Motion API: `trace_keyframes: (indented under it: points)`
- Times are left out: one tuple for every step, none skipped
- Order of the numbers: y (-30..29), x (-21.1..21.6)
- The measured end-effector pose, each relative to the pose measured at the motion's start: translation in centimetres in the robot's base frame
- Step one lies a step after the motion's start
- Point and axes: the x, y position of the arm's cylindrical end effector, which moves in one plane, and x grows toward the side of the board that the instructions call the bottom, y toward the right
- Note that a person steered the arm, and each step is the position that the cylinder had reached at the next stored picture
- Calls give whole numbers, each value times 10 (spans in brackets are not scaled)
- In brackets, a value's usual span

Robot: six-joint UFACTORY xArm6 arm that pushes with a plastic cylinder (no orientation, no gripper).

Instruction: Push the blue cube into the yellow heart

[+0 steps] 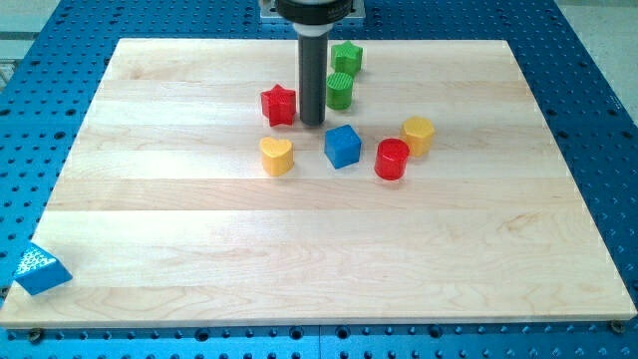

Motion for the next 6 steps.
trace_keyframes:
  points:
    - [61, 11]
    - [86, 34]
    - [22, 60]
    - [-16, 72]
    - [24, 38]
    - [74, 10]
